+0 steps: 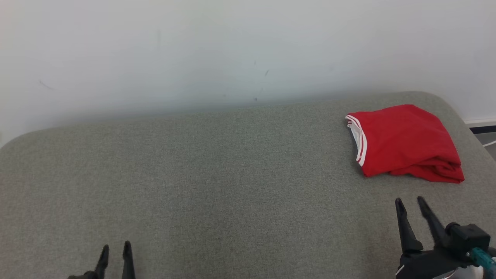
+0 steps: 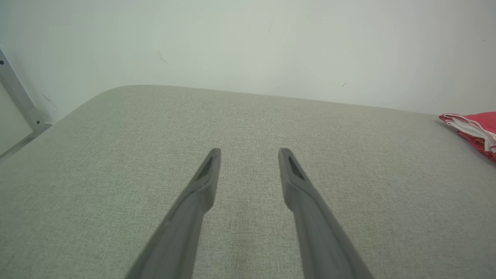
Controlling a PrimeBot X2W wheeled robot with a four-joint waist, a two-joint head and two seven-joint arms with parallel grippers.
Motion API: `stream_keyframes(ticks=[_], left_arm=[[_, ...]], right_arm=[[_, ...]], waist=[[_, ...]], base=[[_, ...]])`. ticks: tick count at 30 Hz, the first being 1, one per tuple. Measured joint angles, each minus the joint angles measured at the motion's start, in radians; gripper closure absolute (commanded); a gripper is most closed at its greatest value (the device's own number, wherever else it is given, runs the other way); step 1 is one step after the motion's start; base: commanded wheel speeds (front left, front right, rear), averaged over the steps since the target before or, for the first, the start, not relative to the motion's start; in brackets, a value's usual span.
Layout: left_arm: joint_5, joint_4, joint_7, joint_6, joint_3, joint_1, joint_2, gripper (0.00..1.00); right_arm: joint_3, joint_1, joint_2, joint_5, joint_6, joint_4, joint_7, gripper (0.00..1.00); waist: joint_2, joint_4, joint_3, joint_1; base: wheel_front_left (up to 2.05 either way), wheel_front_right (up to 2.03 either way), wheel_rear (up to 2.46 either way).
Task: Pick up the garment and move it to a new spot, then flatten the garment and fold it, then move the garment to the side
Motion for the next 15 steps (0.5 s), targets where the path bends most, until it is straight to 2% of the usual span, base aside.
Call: stream_keyframes(ticks=[8, 15], left_arm=[[-0.016, 0.053, 0.005, -0.007, 0.005, 0.016, -0.009, 1.00], [-0.104, 0.066, 0.021, -0.022, 0.020, 0.013, -0.010, 1.00]], right_arm=[[0.002, 0.035, 0.040, 0.019, 0.008, 0.042, 0.012, 1.00], [-0.023, 0.034, 0.056, 0.100, 0.022, 0.052, 0.040, 1.00]], waist=[[0.0000, 0.001, 0.001, 0.0000], [0.0000, 0.008, 0.004, 0.0000]], base=[[0.00, 0.00, 0.00], [0.00, 0.00, 0.00]])
